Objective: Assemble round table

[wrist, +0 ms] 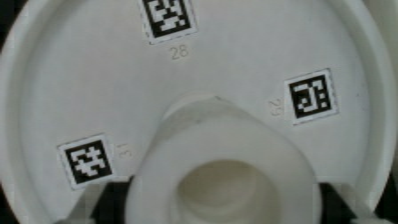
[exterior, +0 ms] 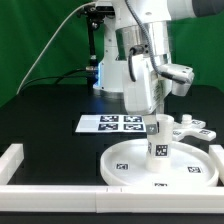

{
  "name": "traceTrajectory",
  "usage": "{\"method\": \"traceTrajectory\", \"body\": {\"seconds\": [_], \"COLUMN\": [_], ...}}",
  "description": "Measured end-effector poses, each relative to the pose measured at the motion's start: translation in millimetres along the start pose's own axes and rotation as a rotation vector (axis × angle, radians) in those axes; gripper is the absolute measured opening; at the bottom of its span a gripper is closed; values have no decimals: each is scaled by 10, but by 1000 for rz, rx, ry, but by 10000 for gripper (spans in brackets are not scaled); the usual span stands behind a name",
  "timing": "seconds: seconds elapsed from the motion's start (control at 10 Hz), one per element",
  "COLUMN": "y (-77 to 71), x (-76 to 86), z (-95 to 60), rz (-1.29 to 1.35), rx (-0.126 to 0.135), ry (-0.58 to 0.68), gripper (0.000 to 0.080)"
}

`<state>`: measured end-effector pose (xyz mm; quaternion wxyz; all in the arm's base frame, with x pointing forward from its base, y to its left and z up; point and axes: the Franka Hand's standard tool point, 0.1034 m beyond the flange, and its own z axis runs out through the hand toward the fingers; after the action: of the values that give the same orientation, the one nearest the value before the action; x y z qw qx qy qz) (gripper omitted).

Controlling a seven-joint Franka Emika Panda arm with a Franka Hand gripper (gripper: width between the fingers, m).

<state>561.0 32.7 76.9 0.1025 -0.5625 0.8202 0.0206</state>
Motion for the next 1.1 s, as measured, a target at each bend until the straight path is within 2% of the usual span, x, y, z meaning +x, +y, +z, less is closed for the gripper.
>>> {"method": "traceTrajectory", "body": {"seconds": [0.2,0.3,0.4,0.5,0.6,1.1], "y": [-1,12,26,46,83,93], "x": [10,1,-25,-72,-154,-160], "z": [5,9,12,17,24,32], "rz": [52,-64,-199,-301,-465,-856], "rx": [0,-7,-10,-12,-15,-15], "ry": [1,7,8,3,-6,-10], "gripper": [404,556,556,620,644,649]}}
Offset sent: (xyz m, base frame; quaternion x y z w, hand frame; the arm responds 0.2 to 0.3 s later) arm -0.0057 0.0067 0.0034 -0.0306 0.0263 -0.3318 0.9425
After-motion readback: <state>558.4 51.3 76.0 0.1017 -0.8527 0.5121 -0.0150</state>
